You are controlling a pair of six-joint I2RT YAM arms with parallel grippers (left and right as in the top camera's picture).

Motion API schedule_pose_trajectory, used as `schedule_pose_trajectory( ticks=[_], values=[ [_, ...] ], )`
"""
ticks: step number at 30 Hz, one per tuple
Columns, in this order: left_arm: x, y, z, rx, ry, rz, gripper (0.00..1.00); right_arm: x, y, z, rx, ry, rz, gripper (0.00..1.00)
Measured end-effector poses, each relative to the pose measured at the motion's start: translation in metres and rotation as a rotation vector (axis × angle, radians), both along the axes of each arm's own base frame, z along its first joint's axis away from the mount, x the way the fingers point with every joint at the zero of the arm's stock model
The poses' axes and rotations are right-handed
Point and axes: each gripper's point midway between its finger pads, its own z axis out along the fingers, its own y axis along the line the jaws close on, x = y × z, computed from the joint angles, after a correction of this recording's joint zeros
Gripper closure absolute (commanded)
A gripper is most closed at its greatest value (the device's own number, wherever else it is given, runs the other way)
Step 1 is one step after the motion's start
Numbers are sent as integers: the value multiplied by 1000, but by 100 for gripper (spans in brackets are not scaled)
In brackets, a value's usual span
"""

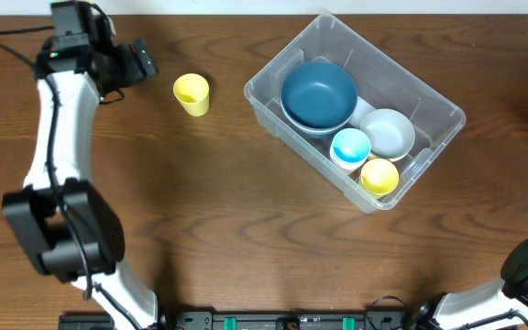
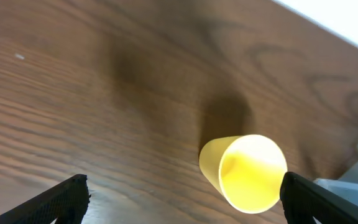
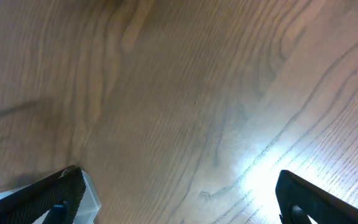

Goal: Pack container
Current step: 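Move the left gripper back left to the far yellow cup, then grasp the far yellow cup rim with the left gripper and lift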

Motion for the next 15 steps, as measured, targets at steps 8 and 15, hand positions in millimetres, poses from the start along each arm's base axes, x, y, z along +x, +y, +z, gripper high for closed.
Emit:
schedule_pose_trajectory(
  ticks=[8, 15],
  values=[
    [6, -42, -39, 9, 66, -135, 2, 0, 0, 0, 0, 0, 0, 1],
    [6, -75, -82, 14, 142, -215, 2, 0, 0, 0, 0, 0, 0, 1]
  ],
)
